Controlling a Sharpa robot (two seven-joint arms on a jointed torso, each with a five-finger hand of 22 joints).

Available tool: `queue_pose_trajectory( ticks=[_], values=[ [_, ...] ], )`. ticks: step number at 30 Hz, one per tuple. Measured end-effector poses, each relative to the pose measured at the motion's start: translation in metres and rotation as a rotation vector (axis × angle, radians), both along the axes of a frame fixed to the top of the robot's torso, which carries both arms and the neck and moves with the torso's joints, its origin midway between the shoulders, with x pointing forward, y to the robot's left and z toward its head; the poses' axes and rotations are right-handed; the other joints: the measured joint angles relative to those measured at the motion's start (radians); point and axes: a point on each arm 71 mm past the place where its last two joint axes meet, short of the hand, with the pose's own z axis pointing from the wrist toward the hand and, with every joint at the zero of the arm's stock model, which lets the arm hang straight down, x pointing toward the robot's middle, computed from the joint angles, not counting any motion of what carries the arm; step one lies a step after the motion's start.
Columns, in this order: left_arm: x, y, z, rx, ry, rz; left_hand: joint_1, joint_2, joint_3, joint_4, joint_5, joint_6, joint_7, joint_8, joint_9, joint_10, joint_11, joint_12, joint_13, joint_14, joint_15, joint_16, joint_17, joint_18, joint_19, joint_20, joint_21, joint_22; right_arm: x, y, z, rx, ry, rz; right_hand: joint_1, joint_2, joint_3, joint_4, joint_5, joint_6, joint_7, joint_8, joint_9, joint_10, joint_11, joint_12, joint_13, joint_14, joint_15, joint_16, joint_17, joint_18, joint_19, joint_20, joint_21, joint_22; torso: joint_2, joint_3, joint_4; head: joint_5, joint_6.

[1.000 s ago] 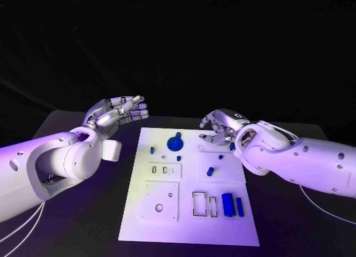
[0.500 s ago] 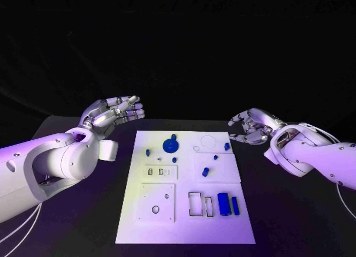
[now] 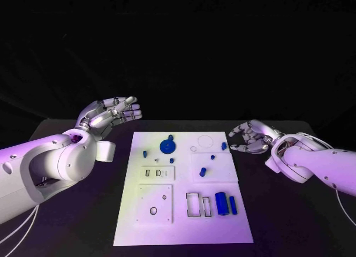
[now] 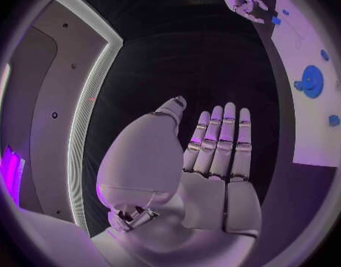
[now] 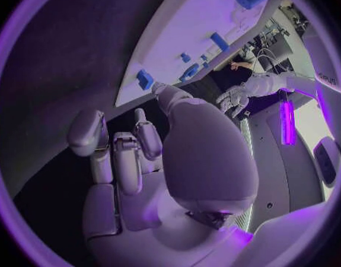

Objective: Assemble the parts on the task board

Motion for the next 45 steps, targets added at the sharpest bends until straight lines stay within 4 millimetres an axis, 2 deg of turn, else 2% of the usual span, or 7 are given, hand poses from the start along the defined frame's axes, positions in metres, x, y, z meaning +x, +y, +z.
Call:
queue_pose_trajectory(
  ticks=[9, 15, 20, 25, 27, 41, 45],
  values=[
    [0.0, 0.0, 0.0, 0.0, 0.0, -0.001, 0.0, 0.0, 0.0, 0.0, 0.0, 0.0, 0.0, 0.0, 0.0, 0.002, 0.002, 0.0, 0.0, 0.0, 0.0, 0.0, 0.001, 0.0, 0.0, 0.0, 0.0, 0.0, 0.001, 0.007, -0.012, 0.009, 0.031, 0.014, 0.005, 0.005, 0.0, 0.0, 0.0, 0.0, 0.0, 0.0, -0.001, 0.0, 0.0, 0.0, 0.006, 0.0, 0.0, -0.004, 0.0, 0.0, -0.004, 0.004, 0.002, 0.007, 0.005, 0.002, 0.003, -0.003, -0.001],
    [0.0, -0.001, 0.0, -0.001, 0.0, -0.002, 0.0, 0.0, 0.0, 0.0, 0.0, 0.0, 0.0, 0.0, 0.0, 0.002, 0.002, 0.0, 0.0, 0.0, 0.0, 0.0, 0.001, 0.0, 0.0, 0.0, 0.0, 0.0, 0.002, 0.009, -0.015, 0.011, 0.039, 0.017, 0.005, 0.005, 0.0, 0.0, 0.0, 0.0, 0.0, 0.0, -0.001, 0.0, 0.0, 0.004, 0.009, 0.0, 0.0, -0.004, 0.0, 0.0, -0.004, 0.004, 0.005, 0.012, 0.005, 0.0019, 0.0026, -0.002, -0.005],
    [0.001, -0.002, 0.0, -0.001, 0.0, -0.004, 0.0, 0.0, 0.0, 0.0, 0.0, 0.0, 0.0, 0.0, 0.0, 0.002, 0.002, 0.0, 0.0, 0.0, 0.0, 0.0, 0.001, 0.0, 0.0, 0.0, 0.0, -0.001, 0.004, 0.012, -0.017, 0.012, 0.044, 0.02, 0.004, 0.006, 0.0, 0.0, 0.003, 0.004, -0.004, 0.005, -0.001, 0.0, 0.0, 0.012, 0.014, 0.0, 0.0, -0.004, 0.0, 0.0, -0.004, 0.004, 0.009, 0.019, 0.004, 0.0013, 0.003, -0.006, -0.001],
    [0.001, -0.002, 0.0, -0.002, 0.0, -0.005, 0.0, 0.0, 0.0, 0.0, 0.0, 0.0, 0.0, 0.0, 0.0, 0.002, 0.002, 0.0, 0.0, 0.0, 0.0, 0.0, 0.001, 0.0, 0.0, 0.0, 0.0, -0.001, 0.004, 0.015, -0.02, 0.013, 0.048, 0.022, 0.004, 0.018, 0.008, 0.002, 0.006, 0.013, -0.005, 0.012, -0.002, 0.007, -0.001, 0.016, 0.019, 0.0, 0.0, 0.0, 0.0, 0.0, 0.004, 0.002, 0.018, 0.027, 0.003, 0.001, 0.0037, -0.005, -0.002],
    [0.001, -0.002, -0.001, -0.001, 0.0, -0.005, 0.0, 0.0, 0.0, 0.0, 0.0, 0.0, 0.0, 0.0, 0.0, 0.002, 0.002, 0.0, 0.0, 0.0, 0.0, 0.0, 0.001, 0.0, 0.0, 0.0, 0.0, -0.001, 0.005, 0.015, -0.02, 0.013, 0.049, 0.023, 0.005, 0.029, 0.018, 0.001, 0.006, 0.02, -0.009, 0.018, -0.002, 0.015, -0.004, 0.024, 0.024, 0.0, 0.0, 0.0, 0.0, 0.0, 0.01, -0.002, 0.025, 0.032, 0.003, 0.0009, 0.0037, -0.004, -0.003],
    [0.002, -0.001, -0.001, -0.001, 0.002, -0.004, 0.0, 0.0, 0.0, 0.0, 0.0, 0.0, 0.0, 0.0, 0.0, 0.002, 0.002, 0.0, 0.0, 0.0, 0.0, 0.0, 0.002, 0.0, 0.0, 0.0, 0.0, -0.001, 0.007, 0.02, -0.022, 0.016, 0.047, 0.026, 0.009, 0.041, 0.051, -0.006, 0.001, 0.042, -0.01, 0.027, -0.005, 0.035, -0.009, 0.041, 0.045, 0.0, 0.0, 0.004, 0.0, 0.0, 0.02, -0.005, 0.041, 0.052, 0.004, 0.0002, 0.0022, 0.003, -0.003],
    [0.002, -0.002, -0.001, -0.001, 0.002, -0.005, 0.0, 0.0, 0.0, 0.0, 0.0, 0.0, 0.0, 0.0, 0.0, 0.002, 0.002, 0.0, 0.0, 0.0, 0.0, 0.0, 0.002, 0.0, 0.0, 0.0, 0.0, -0.001, 0.007, 0.02, -0.022, 0.015, 0.047, 0.024, 0.003, 0.047, 0.058, -0.008, -0.001, 0.052, -0.016, 0.032, -0.005, 0.038, -0.013, 0.047, 0.048, 0.0, 0.0, 0.004, 0.0, 0.0, 0.028, -0.005, 0.046, 0.057, 0.005, 0.0002, 0.0016, 0.003, -0.005]
  ],
)
